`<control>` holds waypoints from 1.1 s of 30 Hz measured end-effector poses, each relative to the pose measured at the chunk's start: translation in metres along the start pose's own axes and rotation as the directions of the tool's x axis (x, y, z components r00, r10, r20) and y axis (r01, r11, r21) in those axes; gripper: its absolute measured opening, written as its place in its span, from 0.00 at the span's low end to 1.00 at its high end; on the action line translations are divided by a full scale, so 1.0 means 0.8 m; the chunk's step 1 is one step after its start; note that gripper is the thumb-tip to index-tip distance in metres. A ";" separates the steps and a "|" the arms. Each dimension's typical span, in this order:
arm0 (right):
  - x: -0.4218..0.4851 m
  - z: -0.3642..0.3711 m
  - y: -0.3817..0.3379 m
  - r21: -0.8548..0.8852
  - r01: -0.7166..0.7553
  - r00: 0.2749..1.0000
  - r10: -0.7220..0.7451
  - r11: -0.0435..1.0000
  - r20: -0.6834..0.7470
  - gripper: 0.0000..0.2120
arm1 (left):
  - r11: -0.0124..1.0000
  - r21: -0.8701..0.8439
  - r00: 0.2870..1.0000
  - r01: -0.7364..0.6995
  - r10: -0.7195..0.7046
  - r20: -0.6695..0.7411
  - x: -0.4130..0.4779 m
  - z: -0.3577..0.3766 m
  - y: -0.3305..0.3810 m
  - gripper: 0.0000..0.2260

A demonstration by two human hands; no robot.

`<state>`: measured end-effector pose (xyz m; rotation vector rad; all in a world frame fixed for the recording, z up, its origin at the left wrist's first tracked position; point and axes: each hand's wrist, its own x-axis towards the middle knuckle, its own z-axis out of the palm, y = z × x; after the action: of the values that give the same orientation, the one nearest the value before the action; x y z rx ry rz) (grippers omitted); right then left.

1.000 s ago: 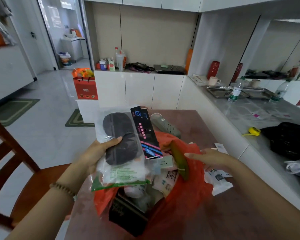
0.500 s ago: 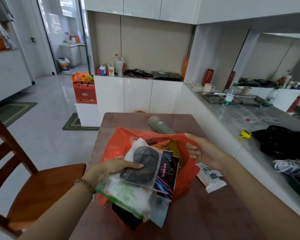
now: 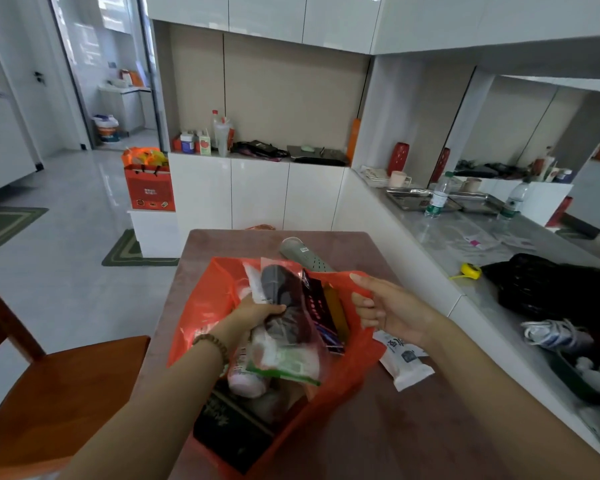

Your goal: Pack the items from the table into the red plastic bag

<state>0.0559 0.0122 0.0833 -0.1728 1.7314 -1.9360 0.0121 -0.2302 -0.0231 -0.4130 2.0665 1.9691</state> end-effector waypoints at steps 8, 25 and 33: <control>0.034 0.012 0.016 -0.021 -0.016 0.997 0.018 1.000 0.071 0.20 | 0.993 0.118 0.992 -0.009 0.023 -0.121 0.025 0.043 -0.007 0.50; 0.020 -0.153 0.018 -0.050 -0.001 0.974 -0.011 0.999 -0.228 0.37 | 0.866 0.219 0.891 -0.450 0.452 0.044 0.021 0.056 0.129 0.23; 0.045 -0.286 0.070 -0.015 -0.082 0.881 0.066 0.997 -0.469 0.20 | 0.925 0.326 0.937 -0.193 0.076 0.340 0.098 0.230 0.153 0.27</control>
<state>-0.0571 0.1958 -0.0177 0.3805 2.0364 -2.0037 -0.1083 -0.0432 0.0517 0.1257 2.2100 1.5480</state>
